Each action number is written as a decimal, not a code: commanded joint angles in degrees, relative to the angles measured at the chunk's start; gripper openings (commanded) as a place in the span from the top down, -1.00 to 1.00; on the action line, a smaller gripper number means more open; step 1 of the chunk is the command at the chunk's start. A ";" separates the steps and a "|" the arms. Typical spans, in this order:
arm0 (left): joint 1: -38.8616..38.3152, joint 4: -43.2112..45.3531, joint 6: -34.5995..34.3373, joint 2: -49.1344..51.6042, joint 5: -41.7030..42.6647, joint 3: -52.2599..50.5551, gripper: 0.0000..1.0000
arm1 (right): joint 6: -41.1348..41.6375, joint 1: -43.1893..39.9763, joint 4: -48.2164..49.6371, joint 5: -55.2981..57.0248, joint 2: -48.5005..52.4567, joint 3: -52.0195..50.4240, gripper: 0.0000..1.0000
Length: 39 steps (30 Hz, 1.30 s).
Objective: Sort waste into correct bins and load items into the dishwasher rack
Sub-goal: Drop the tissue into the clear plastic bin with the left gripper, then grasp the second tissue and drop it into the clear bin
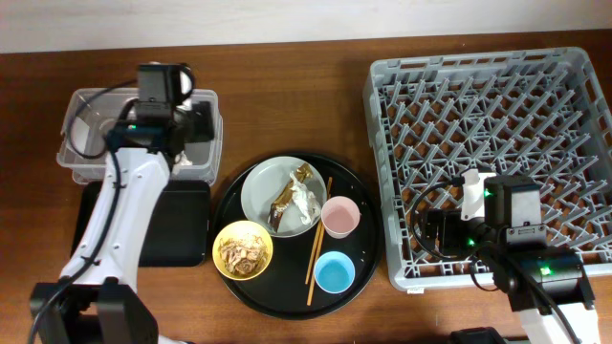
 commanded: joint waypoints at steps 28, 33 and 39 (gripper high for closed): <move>-13.60 -12.76 -0.15 -6.71 0.92 1.73 0.99 | 0.42 -0.37 -0.02 -0.28 -0.15 1.11 -0.97; 0.63 -4.22 -0.13 -6.88 -1.44 1.70 1.00 | 0.42 -0.37 -0.02 -0.31 -0.15 1.11 -0.97; 3.98 -3.80 -0.13 -4.63 1.70 1.70 -0.07 | 0.42 -0.37 -0.02 -0.31 -0.15 1.11 -0.97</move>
